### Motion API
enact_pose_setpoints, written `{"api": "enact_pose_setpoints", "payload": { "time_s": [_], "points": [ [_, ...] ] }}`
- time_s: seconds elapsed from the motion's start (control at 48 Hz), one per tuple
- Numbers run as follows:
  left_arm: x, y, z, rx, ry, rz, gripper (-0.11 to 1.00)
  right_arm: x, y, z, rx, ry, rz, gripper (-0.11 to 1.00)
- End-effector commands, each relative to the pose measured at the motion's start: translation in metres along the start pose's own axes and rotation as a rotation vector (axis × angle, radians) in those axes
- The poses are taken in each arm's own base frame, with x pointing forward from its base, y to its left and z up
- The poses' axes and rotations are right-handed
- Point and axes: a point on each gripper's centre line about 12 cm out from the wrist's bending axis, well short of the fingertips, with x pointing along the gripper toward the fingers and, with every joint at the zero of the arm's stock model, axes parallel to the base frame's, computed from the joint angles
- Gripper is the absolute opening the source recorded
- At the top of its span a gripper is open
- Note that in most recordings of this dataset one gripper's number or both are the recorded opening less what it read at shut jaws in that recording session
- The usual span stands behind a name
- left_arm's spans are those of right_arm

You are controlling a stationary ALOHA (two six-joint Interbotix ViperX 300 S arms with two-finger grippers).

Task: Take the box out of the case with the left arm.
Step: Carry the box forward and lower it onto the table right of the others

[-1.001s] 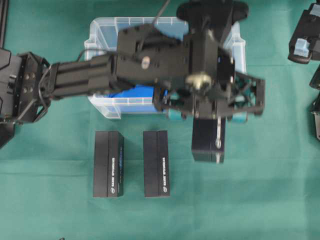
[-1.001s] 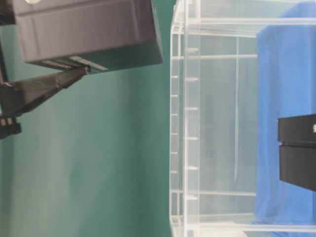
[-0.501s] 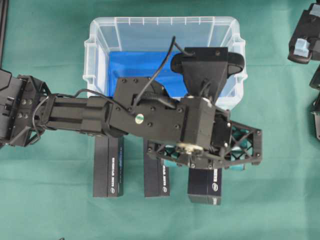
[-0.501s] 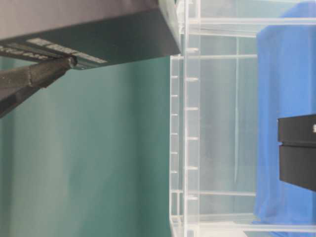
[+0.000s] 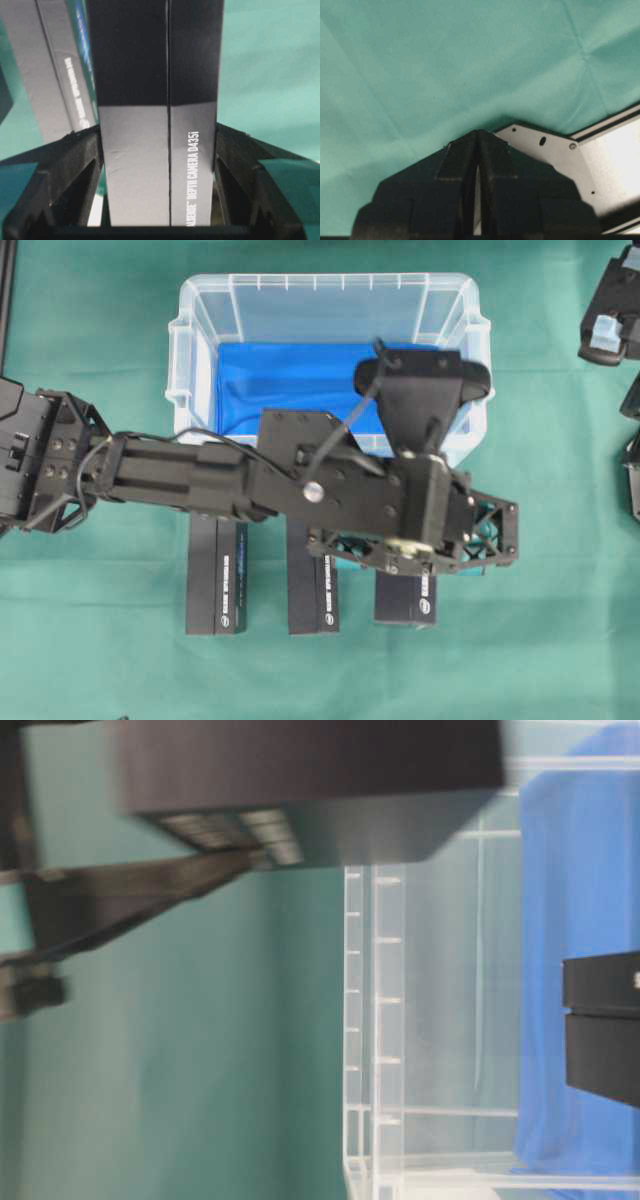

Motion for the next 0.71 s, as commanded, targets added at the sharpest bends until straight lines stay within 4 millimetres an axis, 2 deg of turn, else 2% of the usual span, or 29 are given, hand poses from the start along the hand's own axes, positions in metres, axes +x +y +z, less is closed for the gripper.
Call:
{"api": "enact_pose_setpoints", "payload": {
  "time_s": [0.0,0.229,0.459,0.688],
  "points": [
    [-0.019,0.001,0.004,-0.005,0.0,-0.064,0.6,-0.003,0.0,0.001,0.003,-0.01,0.009,0.0],
    [0.011,0.006,0.003,-0.031,0.003,-0.094,0.6,-0.003,0.001,0.001,0.002,-0.012,0.01,0.0],
    [0.043,0.025,0.003,-0.095,0.009,-0.138,0.6,-0.003,0.0,0.001,0.0,-0.013,0.008,0.0],
    [0.07,0.034,0.001,-0.103,0.017,-0.17,0.6,-0.002,0.0,0.001,-0.001,-0.012,0.005,0.0]
  ]
}}
